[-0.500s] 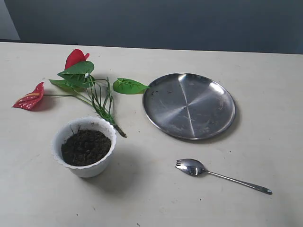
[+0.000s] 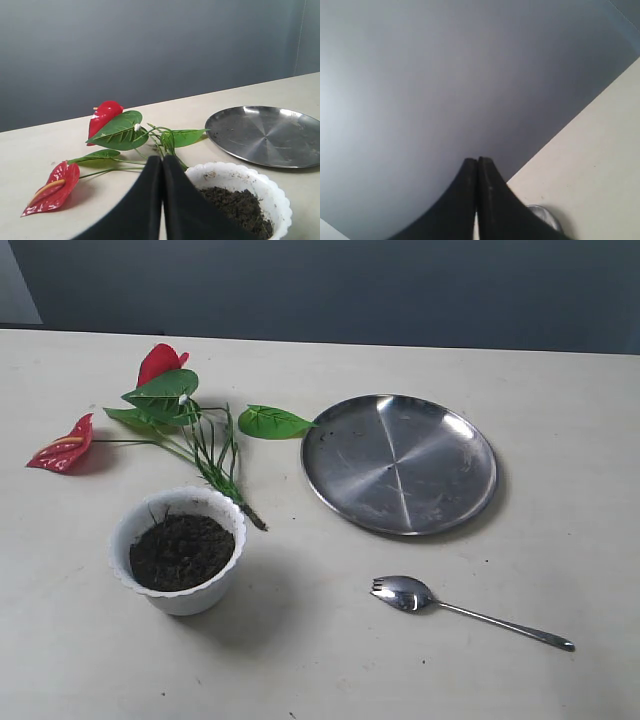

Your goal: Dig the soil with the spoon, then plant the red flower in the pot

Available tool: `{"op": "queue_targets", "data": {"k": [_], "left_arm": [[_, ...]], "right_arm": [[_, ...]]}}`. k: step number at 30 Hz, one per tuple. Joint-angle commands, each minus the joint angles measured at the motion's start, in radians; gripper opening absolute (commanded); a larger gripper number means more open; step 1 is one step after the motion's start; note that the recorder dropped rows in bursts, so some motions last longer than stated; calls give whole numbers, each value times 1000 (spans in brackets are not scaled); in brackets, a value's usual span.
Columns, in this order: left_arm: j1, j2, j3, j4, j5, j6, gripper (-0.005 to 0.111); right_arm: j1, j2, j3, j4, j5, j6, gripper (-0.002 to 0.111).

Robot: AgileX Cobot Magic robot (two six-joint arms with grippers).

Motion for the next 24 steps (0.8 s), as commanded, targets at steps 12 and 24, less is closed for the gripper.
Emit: {"op": "queue_targets", "data": {"k": [12, 24], "left_arm": [[-4, -5, 2, 0, -13, -4, 1], [-4, -5, 2, 0, -13, -4, 1]], "right_arm": [[-7, -4, 2, 320, -106, 2, -1], [-5, 108, -254, -10, -347, -281, -1]]}}
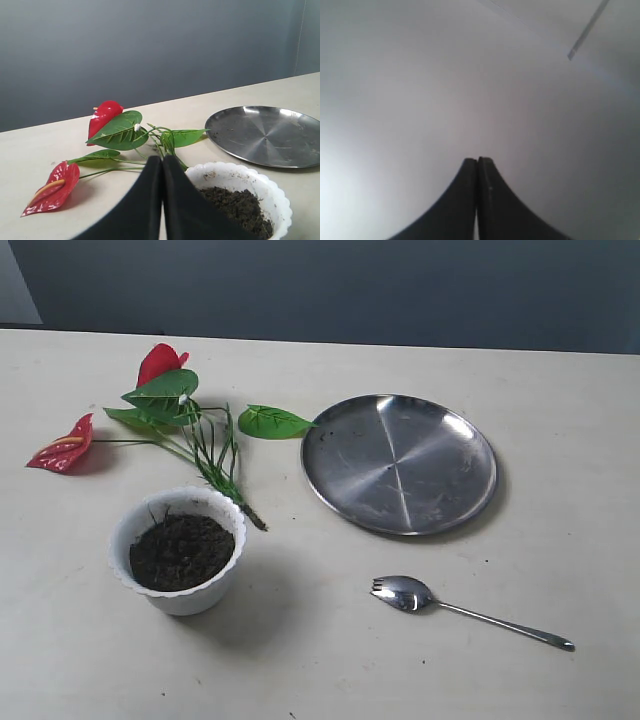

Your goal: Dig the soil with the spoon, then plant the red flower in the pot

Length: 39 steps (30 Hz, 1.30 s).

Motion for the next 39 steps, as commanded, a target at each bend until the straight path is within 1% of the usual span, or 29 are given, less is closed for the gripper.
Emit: {"op": "queue_targets", "data": {"k": [1, 2, 3, 4, 5, 6, 7, 8, 9, 10, 11, 12, 13, 17, 19, 22, 24, 28, 33, 36, 39], "left_arm": [[-4, -5, 2, 0, -13, -4, 1], [-4, -5, 2, 0, -13, -4, 1], [-4, -5, 2, 0, -13, -4, 1], [-4, -5, 2, 0, -13, -4, 1], [-4, -5, 2, 0, -13, -4, 1], [-4, -5, 2, 0, -13, -4, 1], [-4, -5, 2, 0, -13, -4, 1], [-4, -5, 2, 0, -13, -4, 1], [-4, -5, 2, 0, -13, -4, 1], [-4, -5, 2, 0, -13, -4, 1], [-4, -5, 2, 0, -13, -4, 1], [-4, -5, 2, 0, -13, -4, 1], [-4, -5, 2, 0, -13, -4, 1], [-4, -5, 2, 0, -13, -4, 1], [-4, -5, 2, 0, -13, -4, 1], [-4, -5, 2, 0, -13, -4, 1], [-4, -5, 2, 0, -13, -4, 1], [-4, -5, 2, 0, -13, -4, 1], [-4, -5, 2, 0, -13, -4, 1], [-4, -5, 2, 0, -13, -4, 1], [-4, -5, 2, 0, -13, -4, 1]], "right_arm": [[-5, 148, -221, -225, 4, -290, -1], [-5, 234, -329, -293, 52, -388, -1], [-5, 306, -414, -347, 109, -434, -1], [-5, 408, -531, -424, 242, -472, -1], [-5, 517, -653, -529, 410, -482, -1], [-5, 620, -763, -603, 627, -496, -1], [-5, 777, -903, -677, 973, -543, -1], [-5, 844, -950, -701, 1105, -558, -1], [25, 987, -1021, -724, 1326, -572, -1], [45, 1041, -1035, -729, 1366, -570, -1], [90, 1131, -1035, -710, 1365, -576, -1], [113, 1180, -1033, -688, 1369, -582, -1], [145, 1264, -1034, -665, 1408, -594, -1], [205, 1465, -1031, -601, 1556, -594, -1], [230, 1549, -1031, -575, 1558, -596, -1], [275, 1673, -1031, -505, 1558, -683, -1], [319, 1751, -1031, -502, 1534, -705, -1], [387, 1822, -1031, -573, 1499, -705, -1], [437, 1877, -1031, -589, 1492, -690, -1], [437, 1888, -1018, -597, 1461, -635, -1], [437, 1890, -992, -608, 1439, -635, -1]]}}
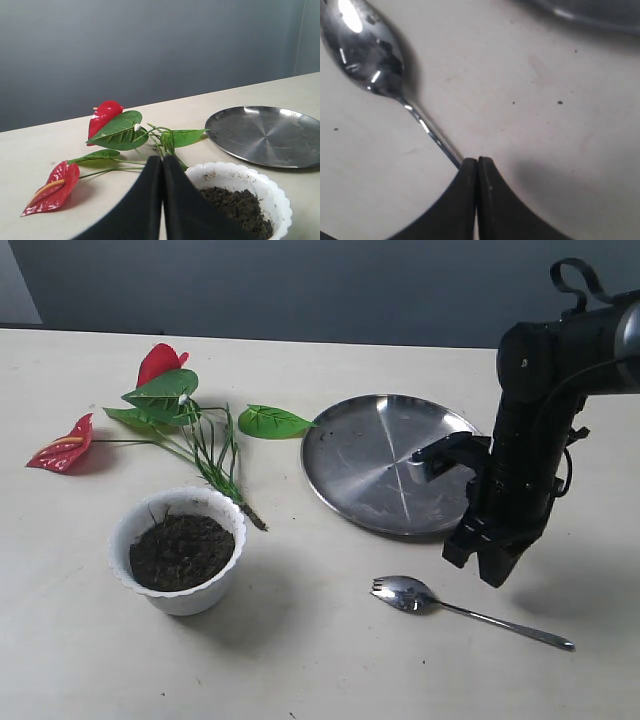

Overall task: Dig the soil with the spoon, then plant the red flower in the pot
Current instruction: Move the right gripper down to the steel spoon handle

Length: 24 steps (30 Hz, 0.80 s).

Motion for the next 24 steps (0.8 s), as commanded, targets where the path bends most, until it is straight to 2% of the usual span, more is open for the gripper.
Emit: {"op": "queue_targets", "data": {"k": [1, 7, 11, 24], "left_arm": [[-4, -5, 2, 0, -13, -4, 1], [-4, -5, 2, 0, -13, -4, 1], [-4, -5, 2, 0, -13, -4, 1], [-4, -5, 2, 0, -13, -4, 1]], "right_arm": [[0, 2, 41, -22, -41, 15, -1], [0, 2, 119, 94, -73, -33, -1], [0, 2, 147, 104, -73, -33, -1], [0, 2, 147, 206, -72, -62, -1]]}}
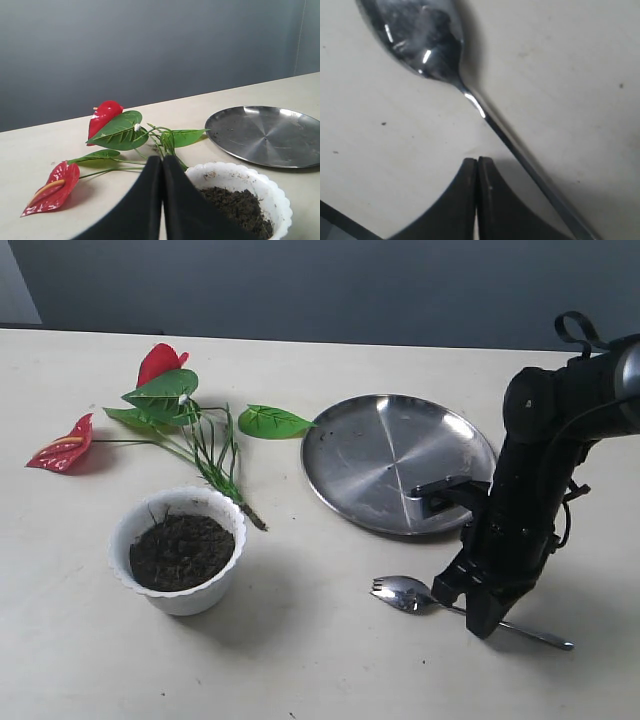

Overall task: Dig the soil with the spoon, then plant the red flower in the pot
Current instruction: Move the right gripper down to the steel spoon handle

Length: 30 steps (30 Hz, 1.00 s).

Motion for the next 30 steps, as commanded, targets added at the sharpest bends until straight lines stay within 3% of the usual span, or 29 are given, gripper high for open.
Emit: {"op": "queue_targets", "data": {"k": [1, 7, 9, 11, 14, 17, 24, 30], "left_arm": [[-4, -5, 2, 0, -13, -4, 1], [-4, -5, 2, 0, -13, -4, 1], [-4, -5, 2, 0, -13, -4, 1], [-4, -5, 2, 0, -13, -4, 1], [-4, -5, 2, 0, -13, -4, 1], [-4, -5, 2, 0, -13, -4, 1], [-4, -5, 2, 0, -13, -4, 1], [-4, -5, 2, 0, -13, -4, 1]], "right_arm": [[0, 0, 5, 50, -5, -42, -1], [0, 0, 5, 148, -5, -79, -1], [0, 0, 5, 167, -10, -130, 4], [0, 0, 5, 176, -15, -144, 15], [0, 0, 5, 178, -23, -156, 43], [0, 0, 5, 155, -19, -167, 57], [0, 0, 5, 4, -32, -197, 51], [0, -13, 3, 116, 29, -253, 51]]}}
